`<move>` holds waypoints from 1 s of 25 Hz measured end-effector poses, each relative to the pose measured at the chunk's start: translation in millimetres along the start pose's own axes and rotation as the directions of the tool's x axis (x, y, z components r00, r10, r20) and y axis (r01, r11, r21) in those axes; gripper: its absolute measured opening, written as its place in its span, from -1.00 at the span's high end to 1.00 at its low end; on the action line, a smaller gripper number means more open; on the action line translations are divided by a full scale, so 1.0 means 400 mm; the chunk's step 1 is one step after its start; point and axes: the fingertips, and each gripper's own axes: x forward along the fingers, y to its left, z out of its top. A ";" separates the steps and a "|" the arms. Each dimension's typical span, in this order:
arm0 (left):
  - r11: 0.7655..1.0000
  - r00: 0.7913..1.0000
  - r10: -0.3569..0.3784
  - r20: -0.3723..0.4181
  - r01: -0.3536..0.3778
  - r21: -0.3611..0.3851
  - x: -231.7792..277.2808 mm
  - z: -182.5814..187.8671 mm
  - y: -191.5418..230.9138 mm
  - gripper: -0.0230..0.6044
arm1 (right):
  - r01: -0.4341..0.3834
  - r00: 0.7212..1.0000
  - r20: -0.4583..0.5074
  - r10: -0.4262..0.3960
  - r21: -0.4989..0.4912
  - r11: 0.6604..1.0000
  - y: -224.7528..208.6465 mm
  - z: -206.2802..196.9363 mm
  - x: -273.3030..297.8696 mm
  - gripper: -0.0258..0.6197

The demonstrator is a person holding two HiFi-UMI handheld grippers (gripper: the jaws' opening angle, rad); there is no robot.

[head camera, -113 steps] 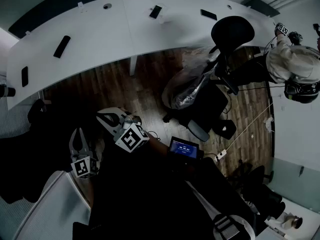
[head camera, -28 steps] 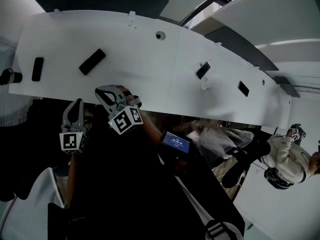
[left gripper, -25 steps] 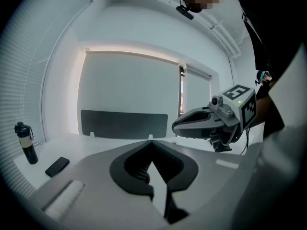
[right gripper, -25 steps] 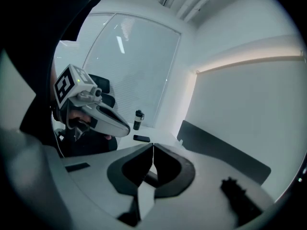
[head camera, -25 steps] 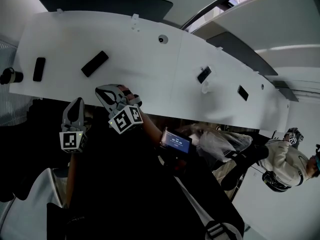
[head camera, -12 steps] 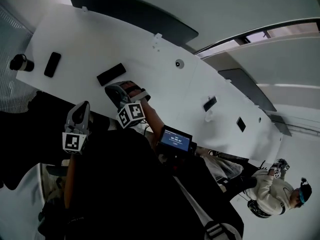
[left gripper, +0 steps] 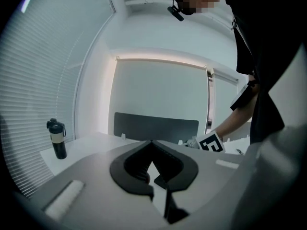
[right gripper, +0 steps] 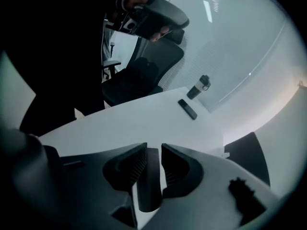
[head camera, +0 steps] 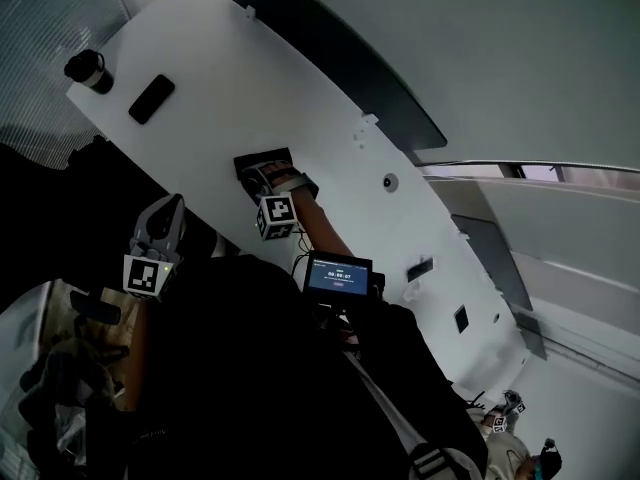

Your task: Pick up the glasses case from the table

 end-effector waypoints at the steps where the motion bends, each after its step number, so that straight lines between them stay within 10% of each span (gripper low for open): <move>1: 1.000 1.000 0.021 0.003 -0.021 -0.012 -0.004 0.002 0.014 0.90 | -0.029 0.999 -0.019 0.029 -0.016 0.999 0.008 -0.015 0.020 0.61; 12: 0.976 0.977 0.209 0.053 -0.205 -0.067 -0.059 0.011 0.143 0.90 | -0.268 0.947 -0.195 0.257 -0.030 0.963 0.037 -0.164 0.134 0.02; 25: 0.967 0.968 0.246 0.058 -0.241 -0.077 -0.088 -0.014 0.208 0.90 | -0.355 0.871 -0.334 0.361 0.081 0.931 0.029 -0.205 0.208 -0.07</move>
